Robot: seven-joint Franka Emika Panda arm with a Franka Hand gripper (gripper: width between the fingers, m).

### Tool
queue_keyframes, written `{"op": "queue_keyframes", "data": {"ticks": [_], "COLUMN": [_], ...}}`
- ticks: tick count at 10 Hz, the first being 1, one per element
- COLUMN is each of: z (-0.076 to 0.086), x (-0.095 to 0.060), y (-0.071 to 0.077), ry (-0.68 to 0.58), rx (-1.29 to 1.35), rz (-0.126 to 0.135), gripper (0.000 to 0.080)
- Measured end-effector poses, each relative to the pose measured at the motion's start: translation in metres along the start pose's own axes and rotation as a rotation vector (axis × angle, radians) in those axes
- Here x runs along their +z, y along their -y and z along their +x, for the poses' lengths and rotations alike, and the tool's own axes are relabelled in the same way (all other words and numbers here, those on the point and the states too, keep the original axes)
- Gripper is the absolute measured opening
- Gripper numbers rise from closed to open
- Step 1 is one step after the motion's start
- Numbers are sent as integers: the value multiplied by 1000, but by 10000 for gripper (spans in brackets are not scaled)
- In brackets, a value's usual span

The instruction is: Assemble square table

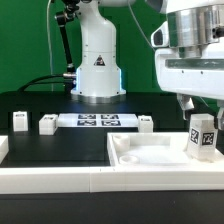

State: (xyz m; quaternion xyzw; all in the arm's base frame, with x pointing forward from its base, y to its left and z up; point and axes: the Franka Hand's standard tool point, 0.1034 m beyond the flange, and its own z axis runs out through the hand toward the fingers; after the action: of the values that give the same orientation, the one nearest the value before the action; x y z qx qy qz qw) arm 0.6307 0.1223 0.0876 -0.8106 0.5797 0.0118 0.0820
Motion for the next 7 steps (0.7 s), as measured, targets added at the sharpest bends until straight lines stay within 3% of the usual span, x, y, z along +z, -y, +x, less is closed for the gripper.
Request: {"op": "queue_keyframes", "data": {"ticks": [4,7], "z": [-9,-8], "x": [1,1], "y": [2,2], "ry": [1,2], "rx": [-429,-587], "rz": [-6,-6], "gripper": [648,649]}}
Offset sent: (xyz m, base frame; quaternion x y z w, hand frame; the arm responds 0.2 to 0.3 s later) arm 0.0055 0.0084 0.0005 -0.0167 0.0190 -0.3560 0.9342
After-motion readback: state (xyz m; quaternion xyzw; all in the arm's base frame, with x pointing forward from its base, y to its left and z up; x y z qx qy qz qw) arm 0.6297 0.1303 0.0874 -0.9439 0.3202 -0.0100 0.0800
